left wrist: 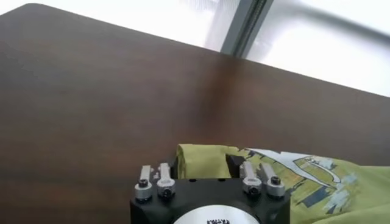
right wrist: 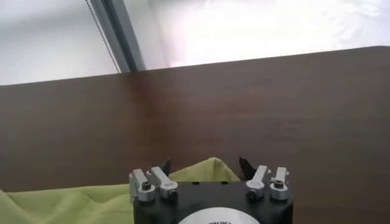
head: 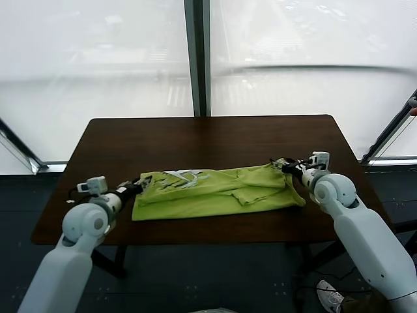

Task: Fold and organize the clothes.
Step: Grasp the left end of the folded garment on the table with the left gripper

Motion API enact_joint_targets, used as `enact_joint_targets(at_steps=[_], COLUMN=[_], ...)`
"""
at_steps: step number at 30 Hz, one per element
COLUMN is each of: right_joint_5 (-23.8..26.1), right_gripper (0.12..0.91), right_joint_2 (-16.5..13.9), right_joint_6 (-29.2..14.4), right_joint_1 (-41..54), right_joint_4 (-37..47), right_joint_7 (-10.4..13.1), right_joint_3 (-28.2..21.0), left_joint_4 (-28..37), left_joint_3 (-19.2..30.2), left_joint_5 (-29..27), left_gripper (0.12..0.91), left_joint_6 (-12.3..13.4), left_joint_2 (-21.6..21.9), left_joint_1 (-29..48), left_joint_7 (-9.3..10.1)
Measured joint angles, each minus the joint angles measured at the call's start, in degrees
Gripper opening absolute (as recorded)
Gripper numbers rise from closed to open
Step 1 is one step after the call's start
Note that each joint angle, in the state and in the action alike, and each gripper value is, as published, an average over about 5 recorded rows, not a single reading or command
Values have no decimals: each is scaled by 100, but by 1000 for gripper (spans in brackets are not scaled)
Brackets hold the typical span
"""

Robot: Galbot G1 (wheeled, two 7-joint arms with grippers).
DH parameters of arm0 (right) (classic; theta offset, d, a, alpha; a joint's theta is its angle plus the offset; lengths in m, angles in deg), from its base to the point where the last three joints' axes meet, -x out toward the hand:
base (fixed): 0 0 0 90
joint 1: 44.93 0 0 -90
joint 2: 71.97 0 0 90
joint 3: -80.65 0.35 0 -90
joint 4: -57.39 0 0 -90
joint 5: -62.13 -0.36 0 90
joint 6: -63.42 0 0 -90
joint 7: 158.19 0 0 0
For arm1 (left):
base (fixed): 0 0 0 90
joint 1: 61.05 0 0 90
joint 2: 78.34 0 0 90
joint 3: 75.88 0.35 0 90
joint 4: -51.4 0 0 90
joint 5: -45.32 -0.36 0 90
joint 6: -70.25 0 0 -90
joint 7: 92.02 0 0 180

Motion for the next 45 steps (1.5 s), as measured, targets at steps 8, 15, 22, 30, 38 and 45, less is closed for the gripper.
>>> enact_joint_targets(at_steps=[8,15,22,30,38,45], right_joint_5=[-9,3,-48,-117,714,1298], right_gripper=[139,147,451,877,907,907], right_joint_2=[-43,-49,1,-215,-658,-499], right_joint_6=[-40,-133,-226,-623,-2854,-5085], right_joint_1=[-100,-175,-231,-452,-1481,-3125], right_joint_4=[-71,-17,-73,-400,-1112,-1716], right_joint_7=[23,39,-110,-288,-773,-1342], right_joint_3=[97,194,254,388,854,1951], left_joint_4=[6,15,-105,-519,-812,-444], left_joint_3=[-69,-158,-167,-307,-607,-565], left_joint_5=[-29,-24,-108,137,1683,2381], left_gripper=[219,217,238,632,903,907], left_joint_6=[59,81,154,-82,-274,-277], left_joint_2=[-9,25,42,165,653,1300], left_joint_1=[-8,-55,-107,-339,-440,-542], left_joint_7=[-4,-30,-127,181,712,-176])
